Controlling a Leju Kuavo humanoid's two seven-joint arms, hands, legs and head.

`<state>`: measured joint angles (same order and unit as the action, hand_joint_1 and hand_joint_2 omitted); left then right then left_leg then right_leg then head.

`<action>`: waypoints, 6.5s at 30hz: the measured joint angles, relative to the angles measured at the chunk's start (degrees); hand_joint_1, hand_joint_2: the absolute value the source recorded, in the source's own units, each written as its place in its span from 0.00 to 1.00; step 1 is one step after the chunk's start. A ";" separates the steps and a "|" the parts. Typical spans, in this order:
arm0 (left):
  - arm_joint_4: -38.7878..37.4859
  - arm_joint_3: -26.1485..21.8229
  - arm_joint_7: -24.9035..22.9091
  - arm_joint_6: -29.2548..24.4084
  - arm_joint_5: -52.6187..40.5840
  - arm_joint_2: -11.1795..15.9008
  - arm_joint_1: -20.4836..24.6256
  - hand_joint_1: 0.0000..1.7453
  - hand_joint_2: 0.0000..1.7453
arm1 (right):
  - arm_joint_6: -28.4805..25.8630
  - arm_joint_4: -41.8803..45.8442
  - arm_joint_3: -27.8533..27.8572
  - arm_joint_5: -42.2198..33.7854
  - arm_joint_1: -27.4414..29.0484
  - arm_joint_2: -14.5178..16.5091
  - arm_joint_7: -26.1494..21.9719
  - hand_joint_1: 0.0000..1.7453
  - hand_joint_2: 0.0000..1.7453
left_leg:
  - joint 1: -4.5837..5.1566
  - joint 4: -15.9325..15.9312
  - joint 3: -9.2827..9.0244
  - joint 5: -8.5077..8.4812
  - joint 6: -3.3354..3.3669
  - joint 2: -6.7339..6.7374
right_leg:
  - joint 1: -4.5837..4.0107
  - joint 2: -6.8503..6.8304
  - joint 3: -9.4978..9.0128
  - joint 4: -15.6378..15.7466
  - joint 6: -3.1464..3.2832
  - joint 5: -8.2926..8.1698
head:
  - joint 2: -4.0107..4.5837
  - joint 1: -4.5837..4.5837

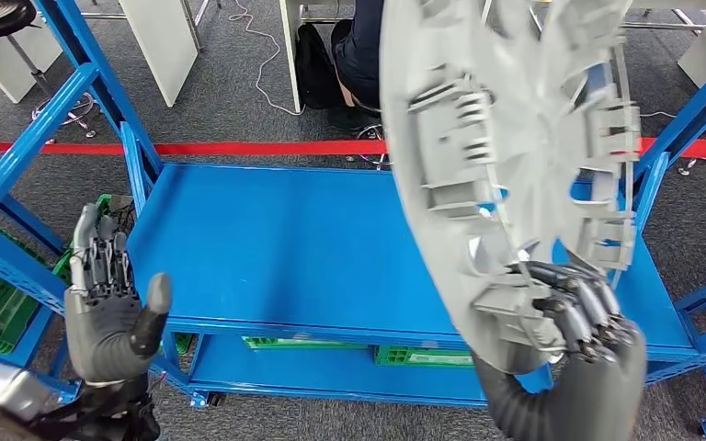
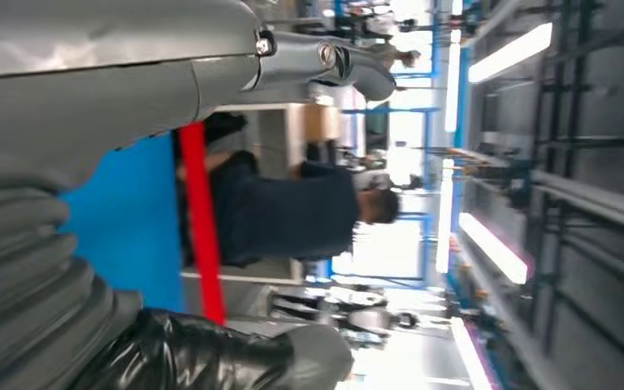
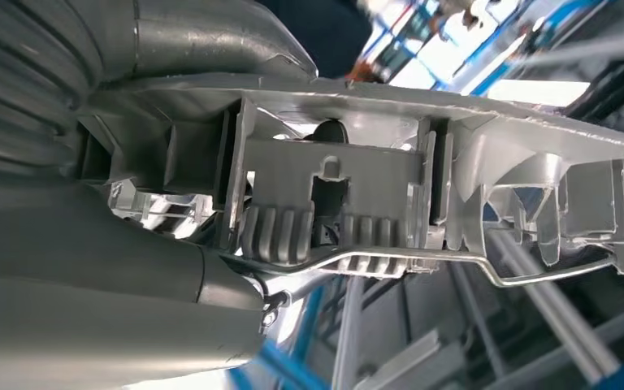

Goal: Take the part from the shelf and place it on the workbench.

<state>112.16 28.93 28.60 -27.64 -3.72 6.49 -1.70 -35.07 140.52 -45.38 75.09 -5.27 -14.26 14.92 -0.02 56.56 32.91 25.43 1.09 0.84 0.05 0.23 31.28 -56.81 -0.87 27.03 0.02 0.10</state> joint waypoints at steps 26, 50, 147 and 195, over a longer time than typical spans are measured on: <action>8.77 1.25 2.86 8.03 4.69 2.11 -1.64 0.00 0.00 | -2.34 0.80 -0.02 -2.72 4.01 -1.15 0.72 1.00 1.00 | 0.17 0.25 0.16 0.19 0.47 -0.02 | 0.21 -0.01 -0.02 0.24 -0.36 -0.12 | -0.01 0.09; 10.06 3.42 1.59 7.89 2.67 3.22 -1.70 0.00 0.00 | -1.73 0.74 0.02 -3.86 4.62 -1.68 0.96 1.00 1.00 | -1.42 16.61 8.73 7.86 -2.64 -0.47 | 1.21 0.33 2.10 -2.46 0.74 0.16 | -0.01 1.99; 9.44 9.25 -0.17 6.72 -1.06 2.26 -0.20 0.00 0.00 | -3.14 3.10 4.22 -6.19 8.09 -6.18 4.75 1.00 1.00 | -0.37 17.69 7.78 9.37 -1.38 -0.67 | 0.51 -0.10 3.68 -1.17 0.96 -1.79 | -0.02 3.87; 10.02 9.84 -2.68 7.95 -0.74 1.75 2.19 0.00 0.00 | -0.70 3.78 6.69 -11.88 6.81 -6.55 1.44 1.00 1.00 | 0.92 -1.79 -1.48 0.70 3.01 0.08 | 1.30 -0.06 8.63 -16.39 -3.24 5.94 | -0.01 2.45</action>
<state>122.18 38.77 25.91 -19.69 -4.46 8.24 0.49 -35.77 144.30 -38.69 63.21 1.53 -20.81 16.36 0.90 54.77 31.43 26.14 4.09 0.92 1.35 0.16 39.92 -73.19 -4.12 32.97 0.01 2.55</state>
